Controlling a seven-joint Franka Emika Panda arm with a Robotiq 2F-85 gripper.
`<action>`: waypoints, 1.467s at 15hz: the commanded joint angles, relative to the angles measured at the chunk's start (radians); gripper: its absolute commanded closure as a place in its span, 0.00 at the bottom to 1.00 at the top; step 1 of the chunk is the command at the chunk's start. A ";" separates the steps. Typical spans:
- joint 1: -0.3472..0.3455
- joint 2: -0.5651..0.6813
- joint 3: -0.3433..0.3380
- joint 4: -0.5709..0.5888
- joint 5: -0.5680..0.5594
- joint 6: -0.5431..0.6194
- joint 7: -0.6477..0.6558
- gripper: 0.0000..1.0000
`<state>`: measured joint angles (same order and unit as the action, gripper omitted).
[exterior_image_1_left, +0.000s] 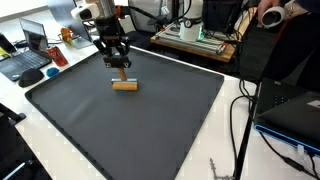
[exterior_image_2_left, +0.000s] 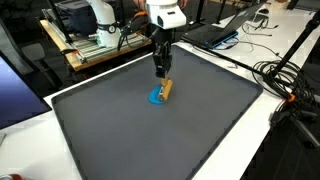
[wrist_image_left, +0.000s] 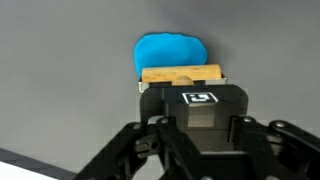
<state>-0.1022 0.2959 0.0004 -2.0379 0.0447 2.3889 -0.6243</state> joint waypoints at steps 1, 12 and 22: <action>-0.013 0.015 -0.006 -0.067 -0.049 -0.038 -0.009 0.78; -0.009 -0.003 -0.011 -0.096 -0.096 -0.045 -0.017 0.78; -0.007 -0.025 -0.025 -0.130 -0.155 -0.094 -0.017 0.78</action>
<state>-0.1027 0.2413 -0.0214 -2.1126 -0.0861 2.3108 -0.6362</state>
